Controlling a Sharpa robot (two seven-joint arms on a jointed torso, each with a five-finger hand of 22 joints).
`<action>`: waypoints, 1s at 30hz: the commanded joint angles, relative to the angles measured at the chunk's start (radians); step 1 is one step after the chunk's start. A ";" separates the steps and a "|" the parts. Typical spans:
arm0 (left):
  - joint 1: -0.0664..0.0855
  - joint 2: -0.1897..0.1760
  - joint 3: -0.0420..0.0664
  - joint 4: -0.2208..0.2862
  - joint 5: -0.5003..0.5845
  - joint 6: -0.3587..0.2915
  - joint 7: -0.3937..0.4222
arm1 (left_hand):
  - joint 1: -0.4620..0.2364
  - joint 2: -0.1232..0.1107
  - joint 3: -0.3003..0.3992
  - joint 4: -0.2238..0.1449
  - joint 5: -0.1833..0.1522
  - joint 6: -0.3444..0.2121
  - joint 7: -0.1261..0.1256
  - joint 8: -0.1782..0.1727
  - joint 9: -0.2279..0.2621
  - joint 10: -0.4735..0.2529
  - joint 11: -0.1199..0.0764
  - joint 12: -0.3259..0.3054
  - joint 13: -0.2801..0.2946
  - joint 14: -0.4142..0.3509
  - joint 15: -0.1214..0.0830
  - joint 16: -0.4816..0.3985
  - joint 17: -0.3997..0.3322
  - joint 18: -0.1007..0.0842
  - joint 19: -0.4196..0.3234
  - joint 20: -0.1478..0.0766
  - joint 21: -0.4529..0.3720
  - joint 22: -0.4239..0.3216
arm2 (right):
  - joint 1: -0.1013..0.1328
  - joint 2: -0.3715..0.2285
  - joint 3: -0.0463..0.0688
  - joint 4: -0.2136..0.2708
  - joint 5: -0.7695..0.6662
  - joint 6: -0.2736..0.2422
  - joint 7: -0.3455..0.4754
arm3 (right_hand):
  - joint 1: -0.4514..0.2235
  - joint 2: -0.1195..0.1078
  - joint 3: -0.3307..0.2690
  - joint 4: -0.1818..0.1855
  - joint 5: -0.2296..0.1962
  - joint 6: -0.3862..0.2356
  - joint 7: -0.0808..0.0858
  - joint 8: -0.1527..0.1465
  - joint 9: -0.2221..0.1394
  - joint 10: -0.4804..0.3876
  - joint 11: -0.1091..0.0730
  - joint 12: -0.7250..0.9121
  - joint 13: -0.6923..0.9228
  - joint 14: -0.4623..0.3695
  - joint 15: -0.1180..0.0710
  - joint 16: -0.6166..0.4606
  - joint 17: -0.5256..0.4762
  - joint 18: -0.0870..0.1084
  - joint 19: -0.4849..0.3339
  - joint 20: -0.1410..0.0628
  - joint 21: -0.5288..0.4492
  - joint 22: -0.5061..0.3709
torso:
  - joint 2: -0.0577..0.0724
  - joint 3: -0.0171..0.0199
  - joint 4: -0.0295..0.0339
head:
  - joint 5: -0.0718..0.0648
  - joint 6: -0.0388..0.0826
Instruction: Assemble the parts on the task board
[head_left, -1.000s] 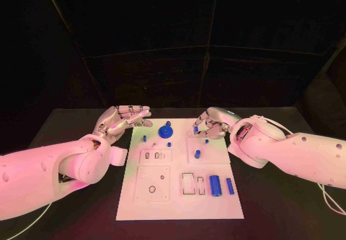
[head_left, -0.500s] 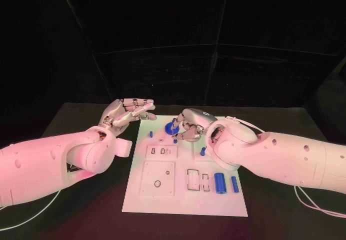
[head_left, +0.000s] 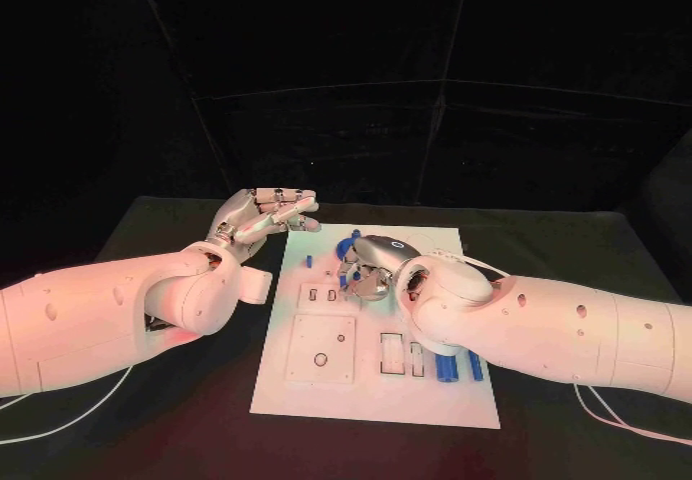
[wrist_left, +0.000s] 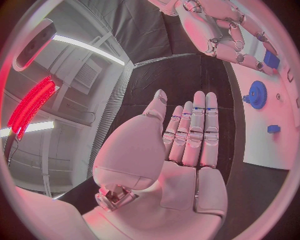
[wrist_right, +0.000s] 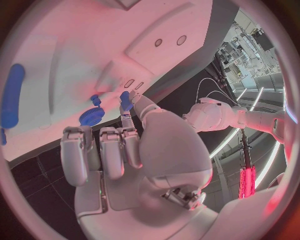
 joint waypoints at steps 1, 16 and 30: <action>0.002 0.001 0.001 0.001 0.003 0.012 0.010 | -0.006 0.005 -0.005 0.000 -0.003 0.003 0.005 -0.004 0.000 0.001 0.005 -0.006 0.000 0.005 -0.001 -0.005 0.001 0.013 0.005 0.002 0.005 -0.002 | -0.002 0.008 -0.001 -0.007 -0.034 0.018 -0.024 | -0.011 -0.004 0.005 0.004 0.000 0.026 -0.017 0.004 0.011 0.068 -0.006 -0.004 0.214 0.102 -0.006 0.004 0.263 -0.007 0.104 -0.004 0.003 0.263 | 0.000 0.0000 -0.0005 | 0.002 -0.003; 0.002 0.003 0.001 0.000 0.003 0.014 0.008 | -0.006 0.005 -0.005 0.000 -0.003 0.003 0.005 -0.004 0.000 0.001 0.005 -0.006 0.000 0.005 -0.001 -0.005 0.001 0.013 0.005 0.002 0.005 -0.002 | -0.018 0.033 -0.001 -0.034 -0.046 0.030 -0.018 | -0.013 -0.012 0.004 0.002 0.000 0.027 -0.017 0.003 0.010 0.067 -0.006 -0.005 0.213 0.102 -0.007 0.004 0.263 -0.007 0.104 -0.004 0.003 0.263 | 0.000 0.0002 0.0001 | 0.006 -0.011; 0.002 0.003 0.001 -0.001 0.003 0.015 0.007 | -0.003 0.008 -0.005 -0.004 -0.002 0.005 0.004 -0.005 0.000 0.004 0.004 -0.007 0.000 0.006 -0.001 -0.007 0.003 0.013 0.005 0.002 0.005 -0.002 | -0.033 0.039 -0.001 -0.041 -0.065 0.035 -0.014 | -0.017 -0.018 0.003 0.002 -0.001 0.026 -0.016 0.001 0.010 0.067 -0.005 -0.005 0.213 0.102 -0.007 0.004 0.263 -0.007 0.104 -0.004 0.003 0.263 | 0.000 0.0004 0.0002 | 0.009 -0.019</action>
